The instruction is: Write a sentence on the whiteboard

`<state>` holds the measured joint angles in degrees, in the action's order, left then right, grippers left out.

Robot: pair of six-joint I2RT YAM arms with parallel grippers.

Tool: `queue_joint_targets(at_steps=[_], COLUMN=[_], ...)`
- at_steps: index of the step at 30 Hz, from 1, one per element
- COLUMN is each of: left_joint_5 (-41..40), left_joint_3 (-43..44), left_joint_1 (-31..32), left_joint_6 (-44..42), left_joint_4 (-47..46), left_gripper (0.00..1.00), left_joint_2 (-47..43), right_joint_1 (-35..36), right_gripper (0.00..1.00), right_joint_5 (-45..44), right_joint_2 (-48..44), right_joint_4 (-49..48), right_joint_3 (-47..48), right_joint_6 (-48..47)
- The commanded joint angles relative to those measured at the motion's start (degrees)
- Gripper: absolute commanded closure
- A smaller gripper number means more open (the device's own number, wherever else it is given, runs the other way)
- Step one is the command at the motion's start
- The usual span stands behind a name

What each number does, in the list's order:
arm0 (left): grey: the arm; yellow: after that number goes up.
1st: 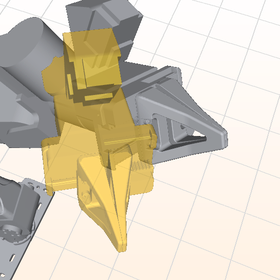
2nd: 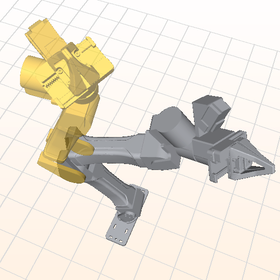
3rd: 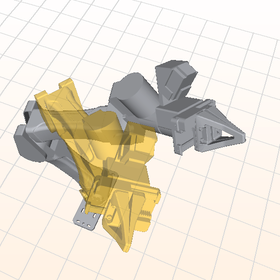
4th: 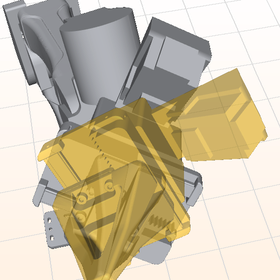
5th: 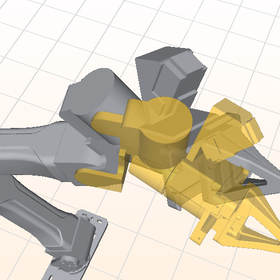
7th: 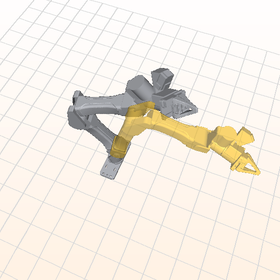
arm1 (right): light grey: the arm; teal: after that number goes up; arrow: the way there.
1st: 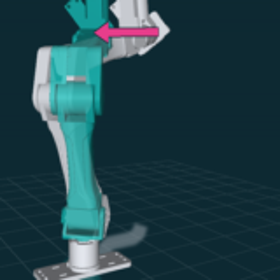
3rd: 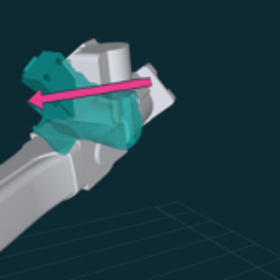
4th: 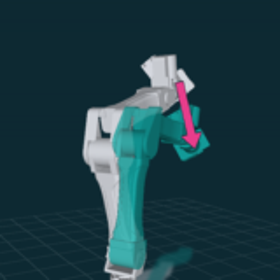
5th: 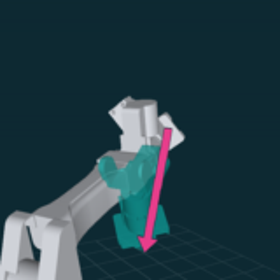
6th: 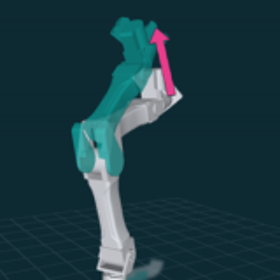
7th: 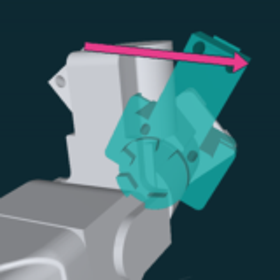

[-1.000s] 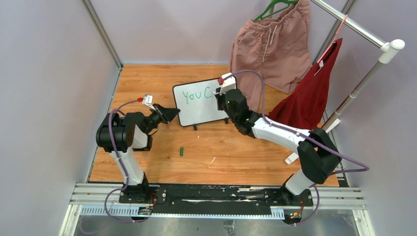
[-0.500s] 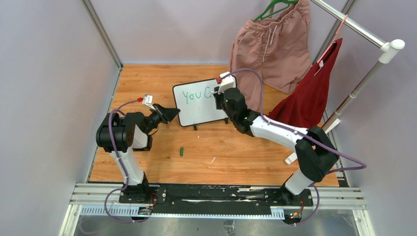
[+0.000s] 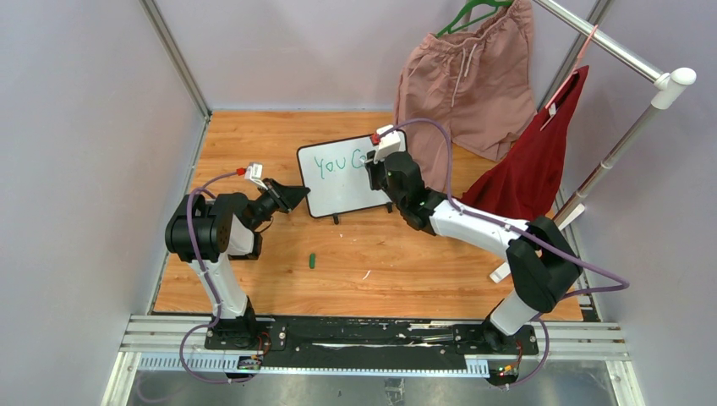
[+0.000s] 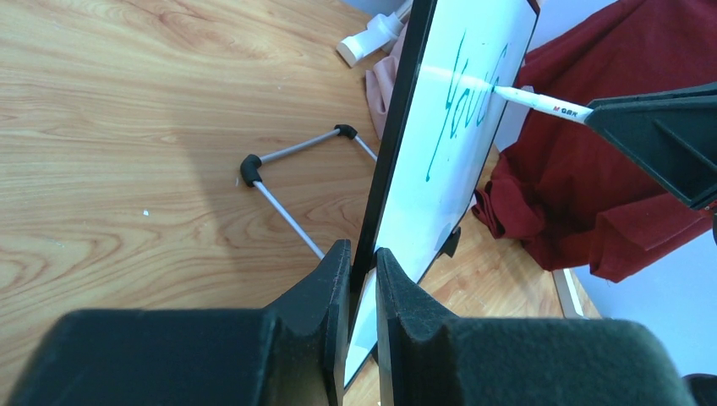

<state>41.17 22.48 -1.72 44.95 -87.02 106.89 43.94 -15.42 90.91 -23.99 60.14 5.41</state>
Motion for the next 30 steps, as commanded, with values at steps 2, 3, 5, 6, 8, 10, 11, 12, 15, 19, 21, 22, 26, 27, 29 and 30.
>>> queue_joint_targets(at_steps=[2,3,5,6,8,10,11,12,15,19,21,22,26,27,29,30], left_joint_5=[-1.08,-1.09,-1.09,-1.09,-1.09,-1.08,-1.09,-1.09,-1.09,-1.09,-1.09,-1.05,-1.09,-1.09,-1.09,-1.09], left_joint_3=[-0.60,-0.60,-0.60,-0.60,-0.60,-0.58,-0.59,-0.59,-0.65,-0.64,-0.62,-0.64,-0.60,-0.60,-0.60,-0.60], left_joint_1=[0.05,0.09,0.05,0.05,0.05,0.05,0.05,0.05,0.05,0.05,0.09,0.05,0.05,0.03,0.04,0.06], left_joint_6=[-1.28,-1.27,-1.27,-1.32,-1.27,-1.35,-1.31,-1.35,-1.36,-1.36,-1.36,-1.36,-1.36,-1.36,-1.36,-1.32], left_joint_4=[-2.19,-2.20,-2.19,-2.19,-2.19,-2.19,-2.19,-2.24,-2.19,-2.20,-2.19,-2.19,-2.19,-2.19,-2.21,-2.25], left_gripper=[1.00,1.00,1.00,1.00,1.00,1.00,1.00,1.00,1.00,1.00,1.00,1.00,1.00,1.00,1.00,1.00], left_joint_2=[0.70,0.73,0.69,0.69,0.69,0.69,0.69,0.72,0.65,0.62,0.68,0.65,0.74,0.69,0.69,0.69], right_joint_1=[-0.65,-0.64,-0.68,-0.65,-0.64,-0.66,-0.68,-0.70,-0.93,-1.16,-1.42,-1.53,-1.98,-1.99,-2.12,-2.14], right_gripper=[1.00,1.00,1.00,1.00,1.00,1.00,1.00,1.00,1.00,1.00,1.00,1.00,1.00,1.00,1.00,1.00], right_joint_5=[-0.10,-0.24,-0.58,-0.62,-0.88,-1.43,-1.67,-1.83,-2.26,-2.76,-2.94,-2.99,-3.03,-2.97,-3.04,-3.05], right_joint_2=[-0.18,-0.32,-0.50,-0.62,-0.80,-0.94,-0.95,-1.07,-1.18,-0.97,-0.84,-0.77,-0.57,-0.46,-0.32,-0.26], right_joint_4=[1.40,1.40,1.53,1.57,1.66,1.74,1.75,1.69,1.66,1.58,1.58,1.64,1.80,1.84,1.84,1.84], right_joint_3=[-2.13,-2.35,-2.78,-3.02,-3.26,-3.36,-3.37,-3.40,-2.84,-1.54,-0.78,-0.41,0.76,1.00,1.48,1.66], right_joint_6=[1.00,1.01,1.02,1.09,0.96,1.01,0.96,0.86,0.75,0.43,0.24,0.17,-0.15,-0.21,-0.36,-0.36])
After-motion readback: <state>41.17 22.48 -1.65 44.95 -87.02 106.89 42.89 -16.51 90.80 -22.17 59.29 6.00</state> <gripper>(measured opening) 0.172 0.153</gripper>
